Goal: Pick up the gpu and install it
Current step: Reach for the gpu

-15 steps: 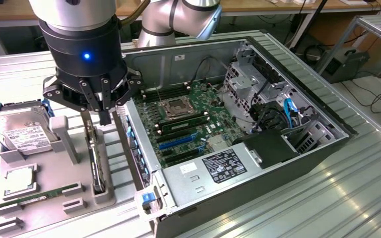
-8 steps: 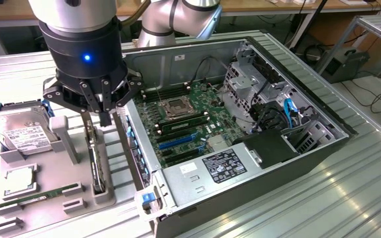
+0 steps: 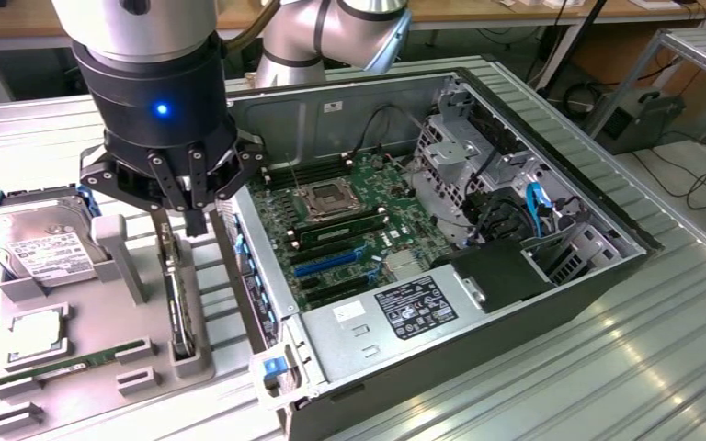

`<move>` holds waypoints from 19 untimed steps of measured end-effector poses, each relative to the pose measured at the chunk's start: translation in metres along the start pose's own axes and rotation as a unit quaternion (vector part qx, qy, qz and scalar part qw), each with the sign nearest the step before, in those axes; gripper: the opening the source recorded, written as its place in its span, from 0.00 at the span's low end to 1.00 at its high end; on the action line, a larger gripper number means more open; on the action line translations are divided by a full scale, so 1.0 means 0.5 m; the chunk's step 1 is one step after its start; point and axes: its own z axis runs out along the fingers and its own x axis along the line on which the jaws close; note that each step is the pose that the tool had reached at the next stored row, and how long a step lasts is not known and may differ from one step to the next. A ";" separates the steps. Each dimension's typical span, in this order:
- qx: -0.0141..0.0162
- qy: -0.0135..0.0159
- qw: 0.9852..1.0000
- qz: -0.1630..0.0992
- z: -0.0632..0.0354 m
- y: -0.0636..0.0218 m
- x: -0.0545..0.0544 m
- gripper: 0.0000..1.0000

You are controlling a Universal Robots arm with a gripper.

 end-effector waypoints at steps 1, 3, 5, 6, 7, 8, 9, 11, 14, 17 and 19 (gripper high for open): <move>0.000 0.000 1.000 0.000 0.000 -0.001 0.000 0.11; 0.000 0.000 1.000 0.000 0.000 -0.002 0.000 0.11; 0.000 0.000 1.000 0.000 0.000 -0.004 0.000 0.11; 0.000 0.000 1.000 0.000 0.000 -0.004 0.000 0.11; 0.000 0.000 1.000 0.000 0.000 -0.005 0.000 0.11; 0.000 0.000 1.000 0.000 0.000 -0.006 0.000 0.11; 0.000 0.000 1.000 0.000 0.000 -0.006 0.000 0.11; 0.000 0.000 1.000 0.000 0.000 -0.007 0.000 0.11; 0.000 0.000 1.000 0.000 0.000 -0.009 -0.001 0.11; 0.000 0.000 1.000 0.000 0.000 -0.011 -0.001 0.11; 0.000 0.000 1.000 0.000 0.000 -0.012 -0.001 0.11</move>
